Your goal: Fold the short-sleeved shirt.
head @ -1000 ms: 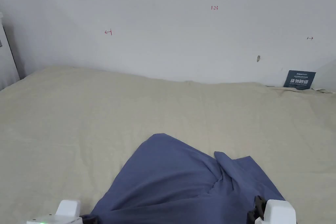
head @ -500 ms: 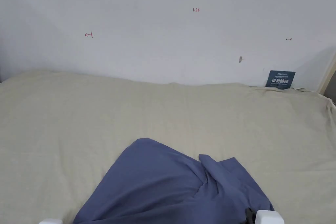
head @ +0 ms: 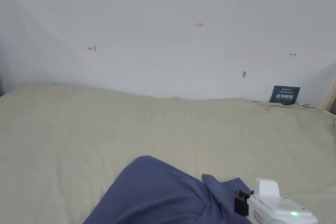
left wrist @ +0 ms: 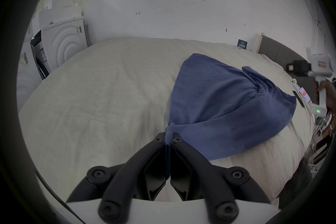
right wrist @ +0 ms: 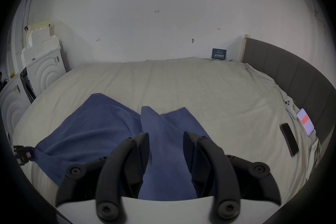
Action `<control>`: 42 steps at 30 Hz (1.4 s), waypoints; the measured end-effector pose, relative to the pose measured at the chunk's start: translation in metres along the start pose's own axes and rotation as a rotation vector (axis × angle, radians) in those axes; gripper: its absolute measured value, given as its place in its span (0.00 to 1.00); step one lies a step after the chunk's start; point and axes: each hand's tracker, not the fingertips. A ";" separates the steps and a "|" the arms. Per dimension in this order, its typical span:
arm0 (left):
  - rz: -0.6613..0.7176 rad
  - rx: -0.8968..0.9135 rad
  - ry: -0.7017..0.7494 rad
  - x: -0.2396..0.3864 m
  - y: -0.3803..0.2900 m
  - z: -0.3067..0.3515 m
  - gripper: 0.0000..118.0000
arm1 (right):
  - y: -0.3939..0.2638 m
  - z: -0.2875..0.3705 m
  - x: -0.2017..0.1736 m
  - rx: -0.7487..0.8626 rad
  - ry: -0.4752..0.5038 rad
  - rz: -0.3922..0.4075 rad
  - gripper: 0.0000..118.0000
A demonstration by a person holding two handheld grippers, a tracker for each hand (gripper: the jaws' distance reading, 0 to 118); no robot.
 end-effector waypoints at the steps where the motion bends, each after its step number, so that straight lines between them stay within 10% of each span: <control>1: 0.010 -0.007 0.003 0.000 0.002 -0.001 0.00 | 0.010 -0.013 -0.001 -0.006 0.002 -0.002 0.38; 5: 0.022 -0.022 0.017 0.014 0.009 0.004 0.00 | 0.041 -0.069 -0.002 -0.104 0.057 -0.032 0.59; 15: 0.068 -0.069 0.025 0.002 0.000 -0.027 0.00 | 0.046 -0.188 -0.023 -0.334 0.116 0.018 0.59; 17: 0.064 -0.080 0.028 0.001 -0.002 -0.031 0.00 | 0.039 -0.199 -0.024 -0.379 0.125 0.027 0.51; 20: 0.070 -0.090 0.029 0.000 -0.006 -0.035 0.00 | 0.031 -0.206 -0.025 -0.379 0.117 0.056 0.08; 42: 0.074 0.001 0.004 0.002 0.014 -0.001 0.00 | 0.033 -0.044 0.007 -0.055 0.149 0.012 0.06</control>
